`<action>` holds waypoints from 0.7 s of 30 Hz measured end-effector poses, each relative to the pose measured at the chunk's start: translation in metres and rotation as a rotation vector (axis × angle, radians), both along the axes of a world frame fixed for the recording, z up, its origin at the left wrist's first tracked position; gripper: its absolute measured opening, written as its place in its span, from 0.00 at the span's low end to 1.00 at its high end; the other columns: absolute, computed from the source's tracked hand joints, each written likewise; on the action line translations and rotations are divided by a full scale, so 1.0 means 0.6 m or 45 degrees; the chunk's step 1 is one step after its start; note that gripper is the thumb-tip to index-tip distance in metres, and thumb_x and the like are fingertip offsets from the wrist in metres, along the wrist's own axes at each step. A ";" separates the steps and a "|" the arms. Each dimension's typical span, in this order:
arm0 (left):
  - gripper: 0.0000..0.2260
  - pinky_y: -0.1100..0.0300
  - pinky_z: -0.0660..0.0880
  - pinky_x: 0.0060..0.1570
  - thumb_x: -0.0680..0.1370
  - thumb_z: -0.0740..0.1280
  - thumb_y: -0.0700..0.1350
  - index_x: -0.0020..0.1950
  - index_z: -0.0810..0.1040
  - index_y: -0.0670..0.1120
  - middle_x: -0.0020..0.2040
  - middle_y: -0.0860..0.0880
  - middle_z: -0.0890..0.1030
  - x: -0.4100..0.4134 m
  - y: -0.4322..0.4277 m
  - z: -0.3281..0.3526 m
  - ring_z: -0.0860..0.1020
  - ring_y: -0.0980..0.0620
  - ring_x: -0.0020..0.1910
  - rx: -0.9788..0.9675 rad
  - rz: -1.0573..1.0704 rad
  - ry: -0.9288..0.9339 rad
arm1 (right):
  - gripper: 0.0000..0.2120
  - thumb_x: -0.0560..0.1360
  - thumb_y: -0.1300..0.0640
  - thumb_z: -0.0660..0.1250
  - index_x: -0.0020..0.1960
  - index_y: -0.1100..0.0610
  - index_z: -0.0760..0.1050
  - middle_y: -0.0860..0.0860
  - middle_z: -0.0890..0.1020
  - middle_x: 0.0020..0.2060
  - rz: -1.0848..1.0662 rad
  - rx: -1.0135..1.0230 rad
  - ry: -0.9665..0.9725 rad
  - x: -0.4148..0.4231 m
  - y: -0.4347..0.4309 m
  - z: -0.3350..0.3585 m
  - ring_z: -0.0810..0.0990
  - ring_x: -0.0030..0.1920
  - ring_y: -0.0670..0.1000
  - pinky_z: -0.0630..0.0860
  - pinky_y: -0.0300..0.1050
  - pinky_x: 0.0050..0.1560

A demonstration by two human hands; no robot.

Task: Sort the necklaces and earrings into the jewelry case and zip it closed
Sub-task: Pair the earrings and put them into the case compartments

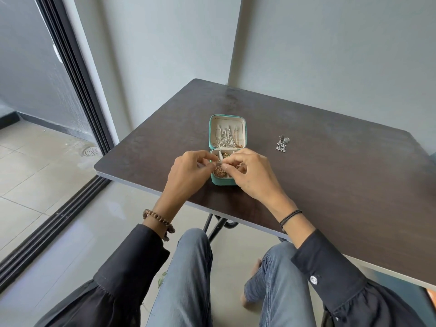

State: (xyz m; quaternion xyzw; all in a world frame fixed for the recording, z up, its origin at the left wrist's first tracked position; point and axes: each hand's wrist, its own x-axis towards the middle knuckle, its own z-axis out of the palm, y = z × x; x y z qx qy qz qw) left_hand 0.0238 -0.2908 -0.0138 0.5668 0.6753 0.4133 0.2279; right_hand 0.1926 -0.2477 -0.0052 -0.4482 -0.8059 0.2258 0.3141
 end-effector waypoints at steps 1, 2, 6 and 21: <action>0.07 0.46 0.83 0.46 0.79 0.69 0.47 0.54 0.86 0.52 0.43 0.53 0.82 0.000 0.000 -0.001 0.82 0.52 0.44 0.005 0.003 0.003 | 0.05 0.77 0.57 0.73 0.51 0.54 0.87 0.47 0.82 0.47 0.002 0.023 -0.014 -0.001 0.000 0.000 0.77 0.35 0.37 0.70 0.24 0.41; 0.07 0.46 0.83 0.45 0.78 0.69 0.46 0.53 0.85 0.52 0.43 0.54 0.82 0.000 -0.001 -0.002 0.82 0.53 0.44 0.010 0.006 0.007 | 0.05 0.77 0.57 0.73 0.51 0.54 0.87 0.47 0.81 0.46 0.001 0.046 -0.031 -0.002 0.000 0.001 0.77 0.35 0.37 0.69 0.23 0.41; 0.06 0.47 0.82 0.45 0.77 0.69 0.47 0.49 0.86 0.54 0.44 0.53 0.83 0.000 -0.002 -0.002 0.81 0.54 0.44 -0.007 -0.016 0.082 | 0.05 0.79 0.56 0.72 0.51 0.54 0.86 0.48 0.82 0.45 0.052 0.054 -0.081 0.002 -0.003 0.002 0.78 0.38 0.40 0.69 0.24 0.42; 0.07 0.49 0.82 0.43 0.79 0.69 0.45 0.52 0.87 0.51 0.43 0.52 0.83 -0.004 -0.009 0.011 0.79 0.55 0.41 -0.059 -0.080 -0.007 | 0.07 0.76 0.57 0.73 0.51 0.47 0.86 0.37 0.82 0.42 0.093 -0.092 -0.010 0.016 0.000 0.012 0.74 0.29 0.37 0.69 0.27 0.37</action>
